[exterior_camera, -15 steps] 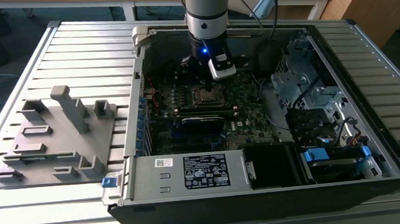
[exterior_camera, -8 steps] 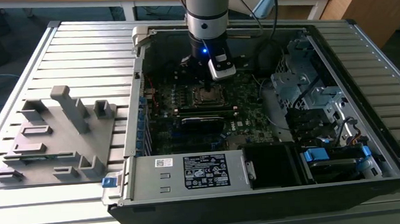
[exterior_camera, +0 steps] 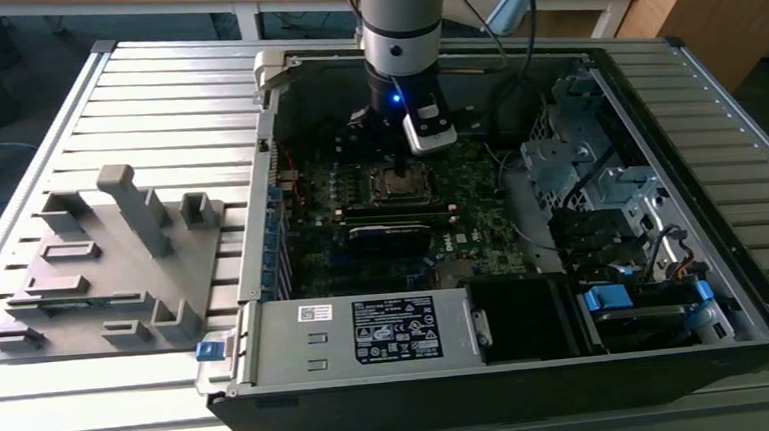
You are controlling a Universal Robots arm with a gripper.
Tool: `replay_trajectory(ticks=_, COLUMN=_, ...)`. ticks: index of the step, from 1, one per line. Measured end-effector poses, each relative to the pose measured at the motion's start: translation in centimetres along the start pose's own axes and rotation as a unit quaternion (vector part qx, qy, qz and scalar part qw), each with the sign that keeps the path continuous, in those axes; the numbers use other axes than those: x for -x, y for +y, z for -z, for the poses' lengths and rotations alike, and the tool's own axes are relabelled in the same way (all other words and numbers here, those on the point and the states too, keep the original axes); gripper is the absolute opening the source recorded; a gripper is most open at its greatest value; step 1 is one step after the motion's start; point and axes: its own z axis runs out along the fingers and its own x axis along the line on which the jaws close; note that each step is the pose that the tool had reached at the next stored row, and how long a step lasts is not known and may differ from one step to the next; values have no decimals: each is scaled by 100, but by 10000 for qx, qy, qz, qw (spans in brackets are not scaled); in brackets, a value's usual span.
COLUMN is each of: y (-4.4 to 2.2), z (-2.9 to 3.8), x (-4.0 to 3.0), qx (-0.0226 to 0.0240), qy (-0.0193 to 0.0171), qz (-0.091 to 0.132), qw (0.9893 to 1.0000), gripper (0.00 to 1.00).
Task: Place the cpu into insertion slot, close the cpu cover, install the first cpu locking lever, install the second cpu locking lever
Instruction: 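Install the first cpu locking lever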
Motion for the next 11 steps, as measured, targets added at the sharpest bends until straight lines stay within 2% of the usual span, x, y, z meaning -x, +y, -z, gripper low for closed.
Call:
replay_trajectory(ticks=5, y=3, z=-5, x=12, qx=14, qy=13, qz=237, qw=9997, gripper=10)
replay_trajectory(ticks=11, y=3, z=2, x=12, qx=15, qy=14, qz=246, qw=9997, gripper=10)
